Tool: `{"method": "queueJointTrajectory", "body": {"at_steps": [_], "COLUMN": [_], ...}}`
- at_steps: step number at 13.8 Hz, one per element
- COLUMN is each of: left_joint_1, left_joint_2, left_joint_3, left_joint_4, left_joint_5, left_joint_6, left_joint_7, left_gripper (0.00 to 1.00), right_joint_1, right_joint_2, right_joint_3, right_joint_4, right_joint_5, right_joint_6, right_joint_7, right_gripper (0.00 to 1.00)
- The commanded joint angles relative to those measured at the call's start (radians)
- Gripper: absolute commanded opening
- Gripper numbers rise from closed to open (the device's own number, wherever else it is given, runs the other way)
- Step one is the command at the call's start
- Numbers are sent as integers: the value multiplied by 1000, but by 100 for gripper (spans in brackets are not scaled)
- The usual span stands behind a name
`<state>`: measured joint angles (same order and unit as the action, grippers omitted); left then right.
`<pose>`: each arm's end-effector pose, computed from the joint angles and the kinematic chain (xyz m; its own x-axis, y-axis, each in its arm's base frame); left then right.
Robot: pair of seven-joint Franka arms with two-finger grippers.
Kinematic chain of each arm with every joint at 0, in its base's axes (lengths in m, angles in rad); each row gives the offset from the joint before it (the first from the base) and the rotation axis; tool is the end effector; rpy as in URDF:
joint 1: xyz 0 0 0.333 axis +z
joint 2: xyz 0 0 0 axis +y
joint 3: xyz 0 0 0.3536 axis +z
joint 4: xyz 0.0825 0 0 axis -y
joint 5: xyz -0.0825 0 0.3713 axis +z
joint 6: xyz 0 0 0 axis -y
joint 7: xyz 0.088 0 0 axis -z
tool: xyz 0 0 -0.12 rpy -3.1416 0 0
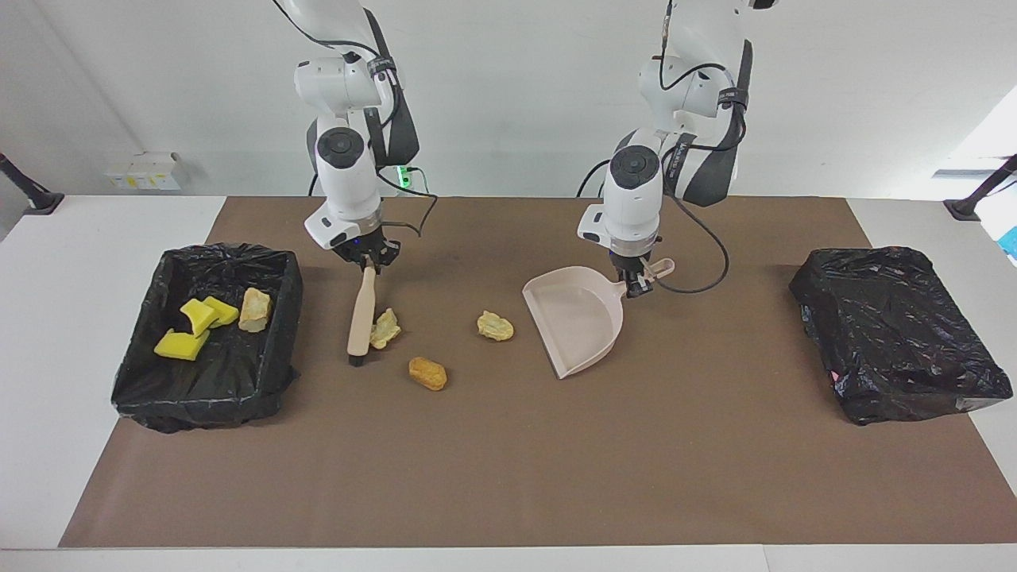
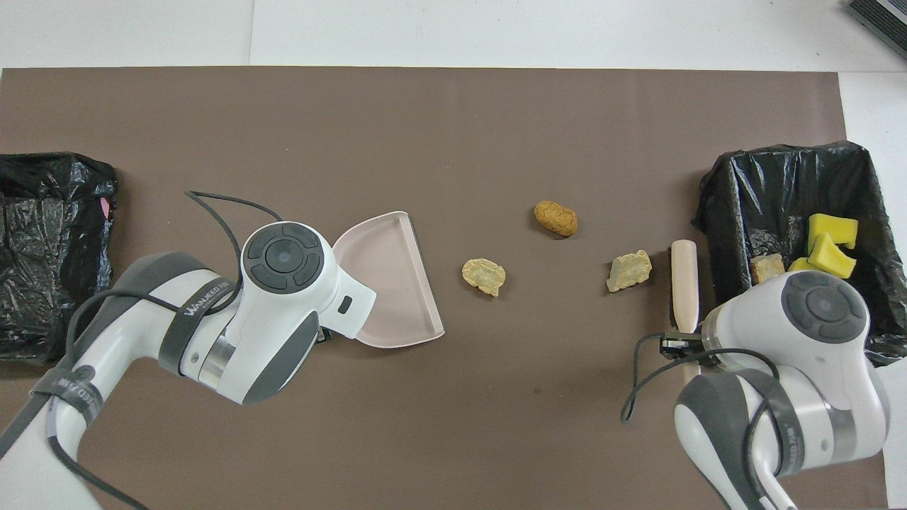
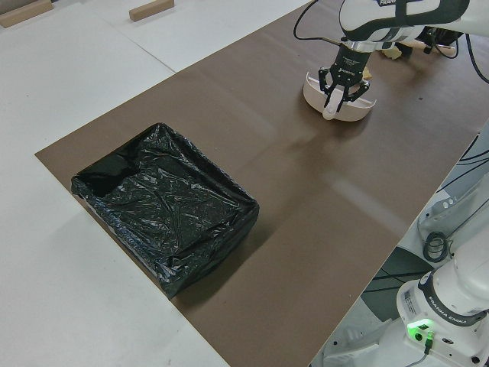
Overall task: Sweep and dump trash in bin
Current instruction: 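Sweep the food scraps with the right gripper's brush toward the dustpan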
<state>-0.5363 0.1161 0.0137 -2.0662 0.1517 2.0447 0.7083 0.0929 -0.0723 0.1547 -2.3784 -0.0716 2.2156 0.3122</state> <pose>0.4776 -0.2637 0.3988 0.2539 -0.9486 -0.1890 -0.9661 -0.2580 -0.0031 0.4509 0.1111 0.3760 0.9974 -0.0229 -0.0687 -0.0167 -0.9958 0.0895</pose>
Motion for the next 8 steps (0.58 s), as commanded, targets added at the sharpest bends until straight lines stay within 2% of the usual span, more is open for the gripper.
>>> {"method": "queueJointTrajectory", "body": {"at_steps": [1,5,8], "left_joint_1": [-22,-22,-22], "left_joint_2": [-13,-24,-24], "left_joint_3": [11,11,11], "left_joint_4": [-26,-48,-48], "left_joint_5": [16,16,16], "left_joint_6": [9,11,11], "left_joint_7": [-23,-23,-23], "left_gripper": [0,0,0], "right_joint_1": [43,108,174], "right_joint_2": [106,196,217], "right_joint_3": [3,8,11], "right_joint_4": [126,246,255], "right_joint_5": [-2,-2,22], "right_joint_6": [-14,-47,-44], "right_joint_7": [-5,-24,-24], "right_gripper": [0,0,0]}}
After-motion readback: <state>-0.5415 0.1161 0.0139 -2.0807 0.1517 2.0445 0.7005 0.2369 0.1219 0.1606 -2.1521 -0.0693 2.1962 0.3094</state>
